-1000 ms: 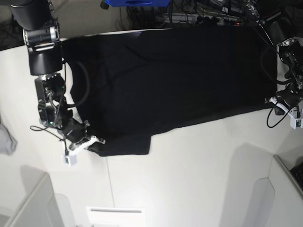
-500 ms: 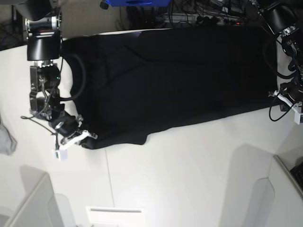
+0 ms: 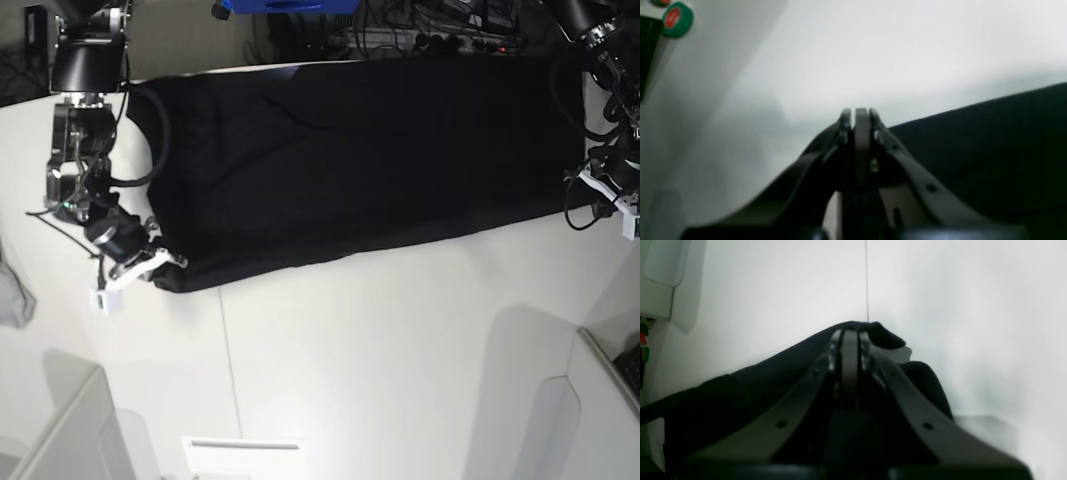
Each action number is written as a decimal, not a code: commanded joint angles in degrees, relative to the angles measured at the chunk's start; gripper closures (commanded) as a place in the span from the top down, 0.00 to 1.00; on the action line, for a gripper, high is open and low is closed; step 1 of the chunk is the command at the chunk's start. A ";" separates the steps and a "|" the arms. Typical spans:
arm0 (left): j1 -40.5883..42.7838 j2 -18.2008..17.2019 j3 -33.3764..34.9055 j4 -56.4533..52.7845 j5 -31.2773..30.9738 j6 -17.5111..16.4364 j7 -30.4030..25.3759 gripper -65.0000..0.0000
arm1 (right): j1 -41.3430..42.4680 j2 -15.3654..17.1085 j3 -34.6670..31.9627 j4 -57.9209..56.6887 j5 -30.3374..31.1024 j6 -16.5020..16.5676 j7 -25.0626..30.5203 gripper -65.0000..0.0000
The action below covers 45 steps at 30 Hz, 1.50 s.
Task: Fold the T-shirt properly
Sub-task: 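Fold the shirt's lower half over toward the collar with both grippers, then lay the folded edge down and open both grippers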
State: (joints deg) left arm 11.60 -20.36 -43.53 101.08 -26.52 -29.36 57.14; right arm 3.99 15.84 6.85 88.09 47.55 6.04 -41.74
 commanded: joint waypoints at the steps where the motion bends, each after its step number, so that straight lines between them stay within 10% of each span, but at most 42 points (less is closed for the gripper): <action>1: 0.32 -1.40 -1.09 1.65 -1.56 0.05 0.75 0.00 | 0.45 0.65 0.31 1.62 0.76 0.42 1.16 0.00; 45: 14.38 -1.31 -6.98 9.03 -5.17 -4.70 2.68 0.00 | -26.54 0.03 13.06 25.97 7.62 0.51 -3.93 0.00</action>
State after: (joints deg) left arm 25.76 -20.62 -49.87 109.16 -31.44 -33.74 60.77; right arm -22.79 15.22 19.35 112.95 54.22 6.07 -46.89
